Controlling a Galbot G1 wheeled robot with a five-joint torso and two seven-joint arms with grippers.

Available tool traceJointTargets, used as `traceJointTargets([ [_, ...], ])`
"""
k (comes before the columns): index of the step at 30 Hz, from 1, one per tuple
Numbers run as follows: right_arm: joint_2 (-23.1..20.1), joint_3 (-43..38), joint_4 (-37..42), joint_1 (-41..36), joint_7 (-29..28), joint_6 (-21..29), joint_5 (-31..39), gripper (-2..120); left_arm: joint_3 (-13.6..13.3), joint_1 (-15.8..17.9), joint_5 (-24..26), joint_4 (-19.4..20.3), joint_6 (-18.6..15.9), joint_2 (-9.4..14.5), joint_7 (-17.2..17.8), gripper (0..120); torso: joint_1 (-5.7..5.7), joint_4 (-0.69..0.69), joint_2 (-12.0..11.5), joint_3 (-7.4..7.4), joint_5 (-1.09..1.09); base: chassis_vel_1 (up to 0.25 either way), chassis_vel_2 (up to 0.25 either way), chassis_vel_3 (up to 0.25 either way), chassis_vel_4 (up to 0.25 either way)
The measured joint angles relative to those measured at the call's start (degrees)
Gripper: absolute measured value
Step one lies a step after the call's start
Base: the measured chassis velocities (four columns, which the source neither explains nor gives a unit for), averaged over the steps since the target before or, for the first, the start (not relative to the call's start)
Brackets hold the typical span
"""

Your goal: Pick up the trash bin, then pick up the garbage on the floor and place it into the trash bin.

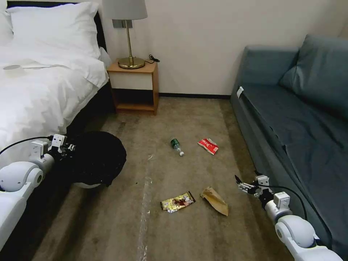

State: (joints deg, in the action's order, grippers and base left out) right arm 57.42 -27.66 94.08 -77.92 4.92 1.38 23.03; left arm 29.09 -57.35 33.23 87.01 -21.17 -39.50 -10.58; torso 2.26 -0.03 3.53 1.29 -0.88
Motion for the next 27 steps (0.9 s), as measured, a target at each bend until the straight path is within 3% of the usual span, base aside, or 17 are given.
traceJointTargets([
  [6,-0.52,0.90,0.07,0.22,-0.15,-0.12,-0.22,100,0.52,-0.51,0.12,0.61,0.54,-0.13,-0.19,4,0.00,0.01,0.00,0.00,0.02,-0.109,0.102,0.111,-0.111],
  [10,-3.83,1.84,1.53,-0.85,-0.27,1.94,-0.03,100,0.76,-1.39,0.14,2.06,0.57,-0.83,-0.27,4,0.02,0.01,0.00,0.01,0.01,-0.014,0.006,0.010,-0.013],
  [12,-9.17,3.71,4.14,-2.21,0.13,6.26,1.99,100,1.33,-2.80,-0.27,3.34,0.70,-1.53,-0.51,4,0.01,-0.01,0.00,-0.01,0.01,0.000,0.000,0.000,0.000],
  [16,-12.92,5.71,5.75,-2.28,1.30,9.16,4.20,100,2.44,-4.59,-1.08,4.46,0.92,-2.04,-1.02,4,0.00,-0.01,0.00,-0.01,-0.01,0.000,0.000,0.000,0.000],
  [18,-15.35,10.27,5.97,-0.98,1.24,11.08,5.43,100,3.89,-6.70,-1.59,5.55,1.24,-3.14,-1.49,4,0.00,0.02,0.00,0.00,0.00,0.000,0.000,0.000,0.000],
  [24,-15.76,16.83,3.92,0.02,0.38,11.85,4.61,100,7.18,-10.25,-2.86,7.26,1.84,-4.44,-3.06,4,0.00,0.01,0.00,0.00,-0.01,0.000,0.000,0.000,0.000],
  [27,-13.34,20.21,-1.29,-0.03,1.59,10.00,0.18,100,12.79,-16.98,-3.89,10.11,3.26,-5.62,-5.33,4,0.00,-0.01,0.00,-0.01,0.02,0.000,0.000,0.000,0.000],
])
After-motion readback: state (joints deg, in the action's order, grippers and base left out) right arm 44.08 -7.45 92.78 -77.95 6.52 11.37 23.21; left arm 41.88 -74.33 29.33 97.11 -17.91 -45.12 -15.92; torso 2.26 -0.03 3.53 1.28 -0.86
